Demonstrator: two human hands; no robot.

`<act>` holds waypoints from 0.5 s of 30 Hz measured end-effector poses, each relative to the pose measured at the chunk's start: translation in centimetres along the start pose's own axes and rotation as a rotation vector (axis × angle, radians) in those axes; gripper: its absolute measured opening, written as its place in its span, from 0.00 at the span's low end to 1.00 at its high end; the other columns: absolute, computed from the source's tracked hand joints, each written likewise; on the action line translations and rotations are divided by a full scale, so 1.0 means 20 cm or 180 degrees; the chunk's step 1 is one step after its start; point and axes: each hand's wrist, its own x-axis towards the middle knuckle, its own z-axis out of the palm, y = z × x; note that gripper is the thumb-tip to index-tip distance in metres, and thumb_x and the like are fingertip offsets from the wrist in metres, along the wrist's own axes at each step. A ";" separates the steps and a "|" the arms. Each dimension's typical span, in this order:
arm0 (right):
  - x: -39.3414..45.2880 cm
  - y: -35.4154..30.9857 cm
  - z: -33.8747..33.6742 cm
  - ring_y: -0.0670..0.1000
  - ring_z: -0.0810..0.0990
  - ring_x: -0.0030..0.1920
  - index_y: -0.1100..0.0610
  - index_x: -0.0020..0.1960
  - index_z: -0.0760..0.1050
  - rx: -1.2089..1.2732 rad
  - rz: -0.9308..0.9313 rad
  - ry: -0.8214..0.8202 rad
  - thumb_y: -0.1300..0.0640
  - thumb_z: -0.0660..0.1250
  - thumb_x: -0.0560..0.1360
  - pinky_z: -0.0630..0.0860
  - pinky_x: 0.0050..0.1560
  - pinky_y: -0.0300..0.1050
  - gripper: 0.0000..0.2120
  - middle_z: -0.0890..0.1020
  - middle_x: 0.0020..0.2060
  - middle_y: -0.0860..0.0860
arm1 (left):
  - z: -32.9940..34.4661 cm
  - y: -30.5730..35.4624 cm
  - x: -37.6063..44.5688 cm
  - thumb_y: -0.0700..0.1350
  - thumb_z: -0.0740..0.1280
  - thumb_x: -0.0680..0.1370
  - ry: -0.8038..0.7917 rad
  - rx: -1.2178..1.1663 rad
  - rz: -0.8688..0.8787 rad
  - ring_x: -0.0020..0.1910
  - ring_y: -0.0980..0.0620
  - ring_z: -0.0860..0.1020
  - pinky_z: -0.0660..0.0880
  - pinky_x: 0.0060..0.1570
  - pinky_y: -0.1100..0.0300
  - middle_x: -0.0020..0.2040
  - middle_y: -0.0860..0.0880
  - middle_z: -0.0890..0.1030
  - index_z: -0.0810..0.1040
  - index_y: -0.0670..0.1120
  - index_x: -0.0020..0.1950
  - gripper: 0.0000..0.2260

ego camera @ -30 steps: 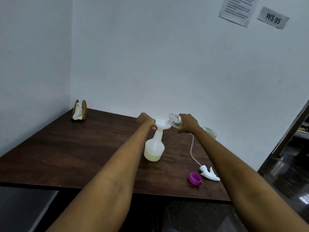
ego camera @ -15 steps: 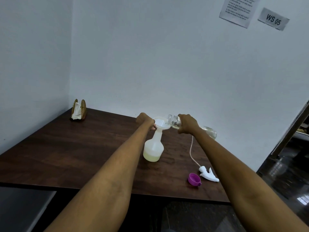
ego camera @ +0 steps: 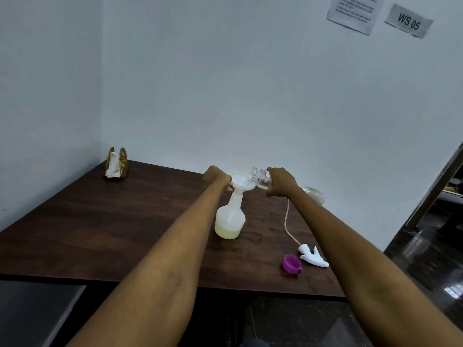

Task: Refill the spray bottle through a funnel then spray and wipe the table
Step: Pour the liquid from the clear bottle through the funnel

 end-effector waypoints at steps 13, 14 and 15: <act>-0.03 -0.01 -0.02 0.45 0.69 0.30 0.52 0.30 0.66 0.1606 0.0248 0.0002 0.55 0.70 0.52 0.65 0.32 0.38 0.14 0.72 0.29 0.45 | 0.00 0.00 -0.01 0.34 0.66 0.75 -0.0022 0.0042 0.0066 0.09 0.58 0.68 0.74 0.22 0.65 0.19 0.48 0.76 0.71 0.39 0.28 0.14; -0.04 -0.01 -0.02 0.46 0.69 0.31 0.52 0.30 0.66 0.1635 0.0253 0.0006 0.55 0.70 0.52 0.64 0.31 0.38 0.13 0.71 0.29 0.45 | 0.00 0.00 -0.01 0.34 0.66 0.75 -0.0020 0.0037 0.0058 0.09 0.58 0.68 0.74 0.23 0.65 0.16 0.49 0.74 0.71 0.39 0.28 0.15; -0.04 -0.01 -0.03 0.47 0.69 0.32 0.53 0.30 0.66 0.1658 0.0248 0.0022 0.57 0.72 0.54 0.64 0.31 0.37 0.14 0.71 0.29 0.46 | 0.00 0.00 0.00 0.34 0.66 0.75 -0.0006 0.0031 0.0066 0.09 0.58 0.68 0.75 0.25 0.64 0.17 0.48 0.75 0.71 0.39 0.28 0.15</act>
